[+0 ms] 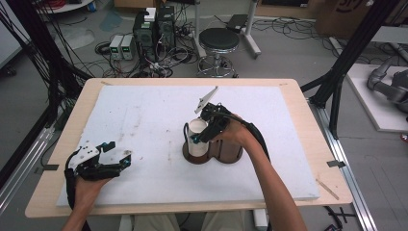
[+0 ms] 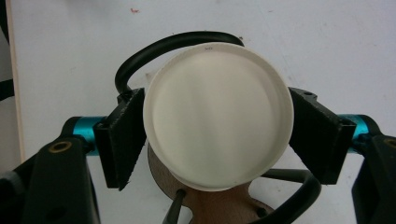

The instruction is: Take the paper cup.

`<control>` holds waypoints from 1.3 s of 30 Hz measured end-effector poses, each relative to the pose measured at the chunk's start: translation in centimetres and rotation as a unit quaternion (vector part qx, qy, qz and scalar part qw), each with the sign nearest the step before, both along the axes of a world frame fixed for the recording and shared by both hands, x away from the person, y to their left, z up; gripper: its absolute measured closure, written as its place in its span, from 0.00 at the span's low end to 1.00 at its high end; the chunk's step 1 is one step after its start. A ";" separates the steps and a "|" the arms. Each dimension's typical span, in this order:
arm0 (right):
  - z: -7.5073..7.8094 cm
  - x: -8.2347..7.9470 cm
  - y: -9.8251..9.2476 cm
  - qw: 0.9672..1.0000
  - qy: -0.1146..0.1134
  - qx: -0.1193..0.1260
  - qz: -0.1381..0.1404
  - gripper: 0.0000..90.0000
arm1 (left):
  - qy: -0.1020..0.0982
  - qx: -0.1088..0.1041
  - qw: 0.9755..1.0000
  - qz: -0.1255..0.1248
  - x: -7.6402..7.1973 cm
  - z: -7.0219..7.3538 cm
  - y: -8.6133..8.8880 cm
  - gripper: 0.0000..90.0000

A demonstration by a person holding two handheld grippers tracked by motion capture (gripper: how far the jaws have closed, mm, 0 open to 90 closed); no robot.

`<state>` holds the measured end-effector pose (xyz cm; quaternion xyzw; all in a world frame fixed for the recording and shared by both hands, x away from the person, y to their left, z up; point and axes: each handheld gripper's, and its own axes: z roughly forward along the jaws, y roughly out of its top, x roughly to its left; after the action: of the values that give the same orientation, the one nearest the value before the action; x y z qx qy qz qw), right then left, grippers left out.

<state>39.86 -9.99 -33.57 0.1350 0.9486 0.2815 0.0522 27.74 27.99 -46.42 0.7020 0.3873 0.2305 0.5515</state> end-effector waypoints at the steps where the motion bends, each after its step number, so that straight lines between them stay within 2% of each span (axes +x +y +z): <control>1: 0.0 0.0 0.0 1.000 0.000 0.000 -0.002 0.29 | 0.000 -0.002 1.000 0.000 0.0 0.0 0.0 0.15; 5: 0.0 0.1 -0.1 1.000 0.004 -0.002 0.002 0.34 | 0.000 0.000 1.000 0.000 0.0 0.0 0.0 0.15; 25: 0.3 -0.2 -0.1 1.000 -0.001 0.000 -0.008 0.37 | 0.000 0.001 1.000 0.000 0.0 0.0 0.0 0.15; 39: 1.7 -0.2 -0.4 1.000 -0.010 0.017 -0.016 0.40 | 0.000 0.001 1.000 0.000 0.0 0.0 0.0 0.15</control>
<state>39.62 -10.35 -31.85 0.1482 0.9407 0.2984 0.0633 27.76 27.96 -46.42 0.7025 0.3865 0.2308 0.5512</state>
